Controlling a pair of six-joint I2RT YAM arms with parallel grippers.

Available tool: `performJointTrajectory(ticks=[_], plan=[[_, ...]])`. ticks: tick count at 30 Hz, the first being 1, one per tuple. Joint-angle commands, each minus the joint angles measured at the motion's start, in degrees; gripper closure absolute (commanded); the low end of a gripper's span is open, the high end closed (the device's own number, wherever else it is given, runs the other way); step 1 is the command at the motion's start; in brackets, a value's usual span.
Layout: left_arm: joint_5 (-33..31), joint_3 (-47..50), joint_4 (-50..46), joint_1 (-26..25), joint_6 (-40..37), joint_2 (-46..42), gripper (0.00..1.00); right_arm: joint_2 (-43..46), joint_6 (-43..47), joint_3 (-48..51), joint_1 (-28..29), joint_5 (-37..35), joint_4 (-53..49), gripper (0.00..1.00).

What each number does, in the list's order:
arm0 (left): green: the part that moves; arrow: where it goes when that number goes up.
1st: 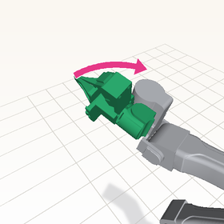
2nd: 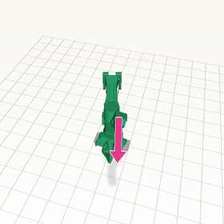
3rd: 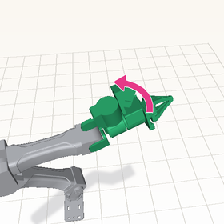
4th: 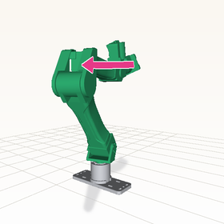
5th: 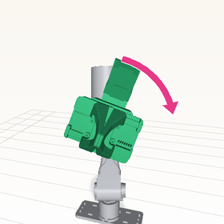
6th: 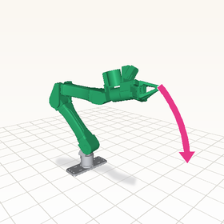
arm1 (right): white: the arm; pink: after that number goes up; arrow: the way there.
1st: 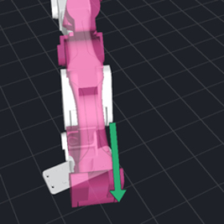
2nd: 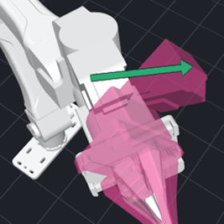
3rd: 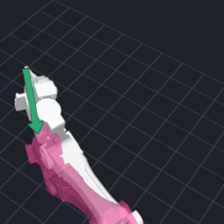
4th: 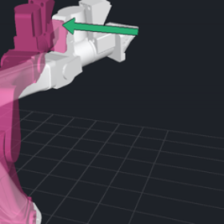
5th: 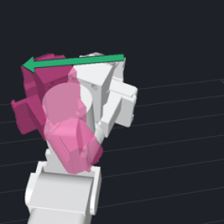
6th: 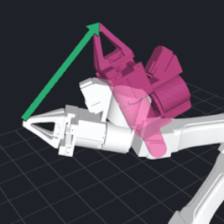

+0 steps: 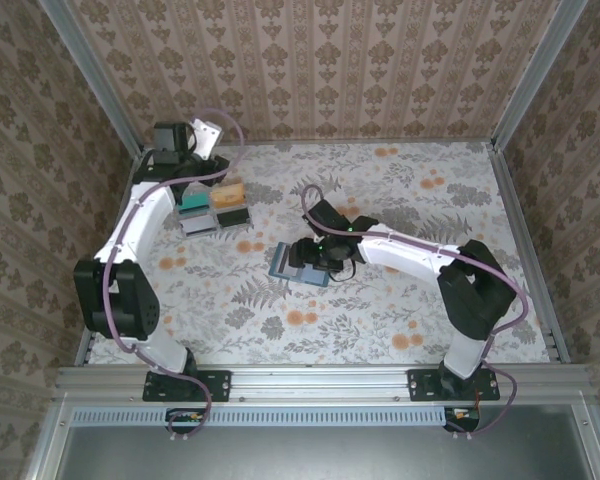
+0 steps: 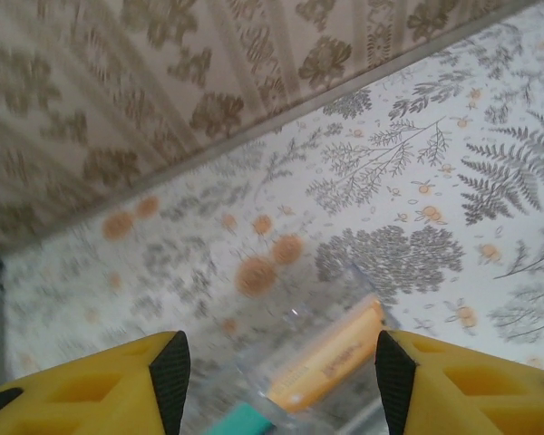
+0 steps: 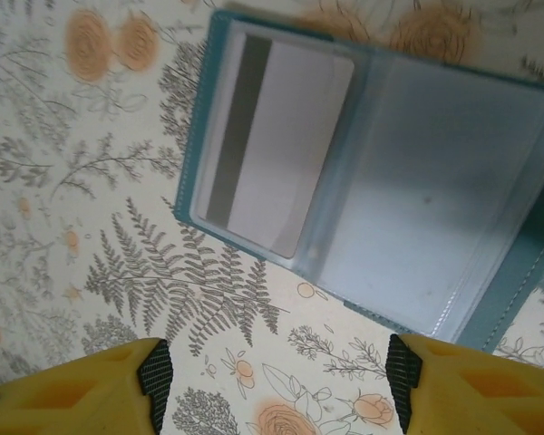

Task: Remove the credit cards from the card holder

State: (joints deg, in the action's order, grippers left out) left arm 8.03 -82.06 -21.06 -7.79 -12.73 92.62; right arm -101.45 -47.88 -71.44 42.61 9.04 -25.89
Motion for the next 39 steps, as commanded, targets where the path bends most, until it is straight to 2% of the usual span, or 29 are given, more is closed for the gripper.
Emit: performJointTrajectory(ticks=[1,5,12,16,17,19,22,27,39], plan=[[-2.80,4.14,-1.28,-0.02,22.37,-2.93,0.41,-2.08,-7.19,2.19,0.17,-2.76,0.20,0.36],[-0.31,9.68,-3.91,-1.11,32.93,-4.54,0.40,-3.42,-10.39,3.90,0.03,-5.65,0.07,0.39],[0.27,17.11,-5.33,-9.36,36.54,-6.53,0.42,-4.37,-10.71,5.38,-0.88,-5.80,1.89,0.41],[4.21,19.42,-4.66,-12.75,38.90,-5.57,0.43,-4.45,-9.55,5.83,-1.65,-4.38,4.16,0.44],[5.43,19.78,-4.52,-13.55,39.28,-5.01,0.44,-4.46,-9.23,5.66,-1.81,-4.30,4.10,0.47],[7.16,20.52,-4.16,-14.93,40.24,-3.28,0.48,-4.77,-8.41,5.06,-2.13,-3.98,3.63,0.53],[8.06,20.59,-4.29,-17.14,41.08,0.21,0.56,-5.43,-7.68,4.30,-2.35,-4.41,2.16,0.54],[8.09,20.22,-3.81,-20.82,43.13,4.71,0.62,-6.60,-6.99,3.79,-2.71,-4.94,0.91,0.53],[7.22,22.29,-4.50,-22.88,46.73,10.88,0.80,-7.23,-4.43,3.78,-3.33,-1.77,4.42,0.69]])
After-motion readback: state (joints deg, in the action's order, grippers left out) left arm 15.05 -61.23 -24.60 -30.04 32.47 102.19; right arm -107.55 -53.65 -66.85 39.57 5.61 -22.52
